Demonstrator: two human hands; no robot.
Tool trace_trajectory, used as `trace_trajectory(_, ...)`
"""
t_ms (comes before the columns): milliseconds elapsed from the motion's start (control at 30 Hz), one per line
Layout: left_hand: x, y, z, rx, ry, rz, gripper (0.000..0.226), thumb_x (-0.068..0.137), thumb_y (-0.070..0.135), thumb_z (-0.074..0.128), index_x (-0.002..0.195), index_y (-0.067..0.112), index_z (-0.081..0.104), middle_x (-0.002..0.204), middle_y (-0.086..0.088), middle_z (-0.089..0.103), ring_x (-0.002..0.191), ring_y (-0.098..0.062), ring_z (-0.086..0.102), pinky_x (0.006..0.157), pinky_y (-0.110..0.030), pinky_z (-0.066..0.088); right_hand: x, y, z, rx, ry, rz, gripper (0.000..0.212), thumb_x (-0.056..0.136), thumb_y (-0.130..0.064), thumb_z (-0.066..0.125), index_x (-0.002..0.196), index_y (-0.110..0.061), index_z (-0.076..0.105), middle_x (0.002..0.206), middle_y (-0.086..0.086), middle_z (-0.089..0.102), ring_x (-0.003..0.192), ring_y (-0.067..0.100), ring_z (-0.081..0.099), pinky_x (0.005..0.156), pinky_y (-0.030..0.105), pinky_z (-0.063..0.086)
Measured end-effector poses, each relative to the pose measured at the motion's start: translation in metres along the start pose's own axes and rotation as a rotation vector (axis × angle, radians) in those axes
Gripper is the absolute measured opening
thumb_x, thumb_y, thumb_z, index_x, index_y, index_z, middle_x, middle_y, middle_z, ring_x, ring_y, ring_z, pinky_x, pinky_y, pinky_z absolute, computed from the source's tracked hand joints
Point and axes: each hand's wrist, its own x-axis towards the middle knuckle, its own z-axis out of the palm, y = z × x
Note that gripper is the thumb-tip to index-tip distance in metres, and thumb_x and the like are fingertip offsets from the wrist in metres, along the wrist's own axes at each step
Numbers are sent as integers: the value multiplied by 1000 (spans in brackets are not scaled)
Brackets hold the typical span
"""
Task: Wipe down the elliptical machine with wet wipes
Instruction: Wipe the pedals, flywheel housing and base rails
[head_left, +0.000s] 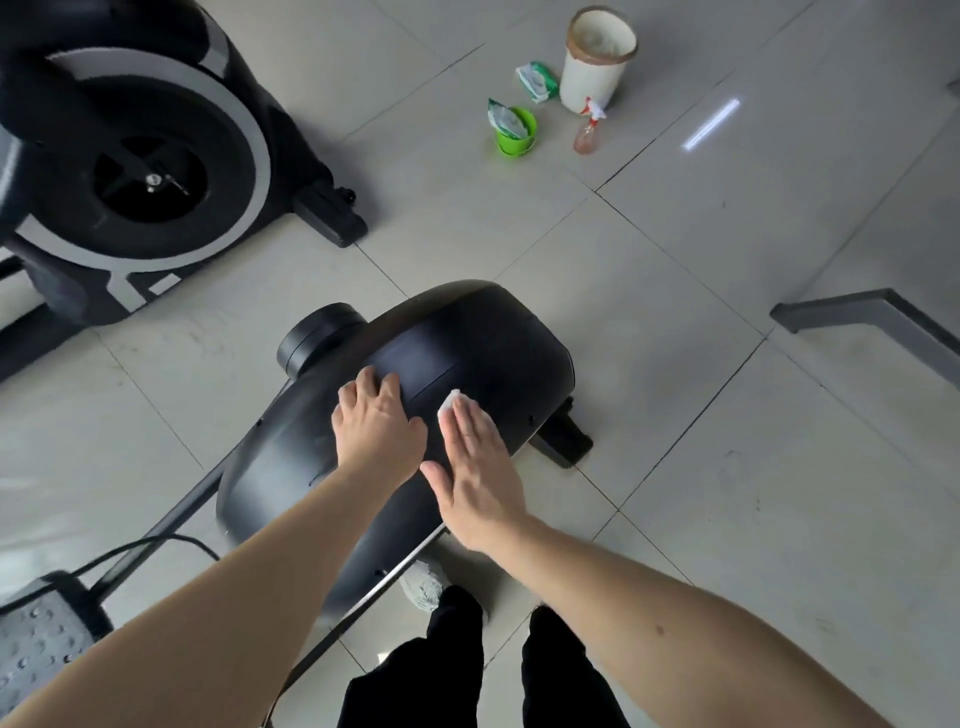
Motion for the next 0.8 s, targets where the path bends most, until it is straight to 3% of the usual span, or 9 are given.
trace_trajectory(100, 4, 9, 5, 81, -21, 21, 54, 91, 34, 62, 139, 17, 44, 156, -6, 26, 139, -32, 24, 114, -44, 26, 42, 48, -12, 28, -2, 192, 77, 104, -54, 21, 163, -5, 12, 171, 16, 6, 158, 28, 5, 129, 40, 5)
trace_trajectory(200, 9, 17, 12, 172, -59, 21, 61, 93, 50, 62, 142, 20, 41, 156, -6, 25, 141, -33, 24, 114, -45, 28, 85, 111, -32, 228, -52, 496, 73, 108, -53, 22, 163, -9, 8, 172, 11, 0, 159, 23, -1, 128, 36, 0)
trace_trajectory(267, 11, 22, 17, 185, -72, -7, 66, 92, 56, 63, 143, 21, 41, 156, -6, 23, 141, -34, 21, 113, -46, 32, 94, 131, -35, 325, -86, 602, 73, 107, -56, 20, 164, -12, 5, 172, 7, -5, 158, 20, -6, 128, 38, -1)
trace_trajectory(433, 12, 32, 28, 198, -26, -62, 69, 90, 50, 70, 143, 17, 42, 157, -8, 21, 139, -34, 22, 110, -48, 39, 43, 74, -5, 413, 102, 510, 80, 105, -58, 22, 163, -7, 0, 171, 12, -11, 158, 25, -10, 129, 40, -1)
trace_trajectory(533, 12, 33, 30, 195, -5, -73, 69, 89, 48, 73, 142, 16, 43, 158, -8, 22, 139, -35, 22, 107, -50, 41, -2, 37, 1, 472, 61, 387, 80, 105, -57, 18, 162, -8, -7, 169, 7, -20, 156, 17, -20, 128, 34, -7)
trace_trajectory(700, 14, 33, 34, 188, -3, -95, 73, 89, 45, 74, 146, 16, 41, 161, -8, 19, 142, -33, 18, 105, -55, 44, 25, 77, -6, 451, 58, 440, 84, 101, -63, 10, 163, -9, -5, 171, 7, -15, 157, 20, -13, 129, 40, -1)
trace_trajectory(800, 14, 33, 33, 198, -14, -96, 75, 90, 46, 72, 150, 18, 38, 162, -6, 18, 143, -32, 16, 104, -54, 46, 64, 115, -15, 474, 61, 561, 80, 105, -58, 19, 163, -8, -1, 171, 9, -9, 158, 22, -8, 129, 41, -2)
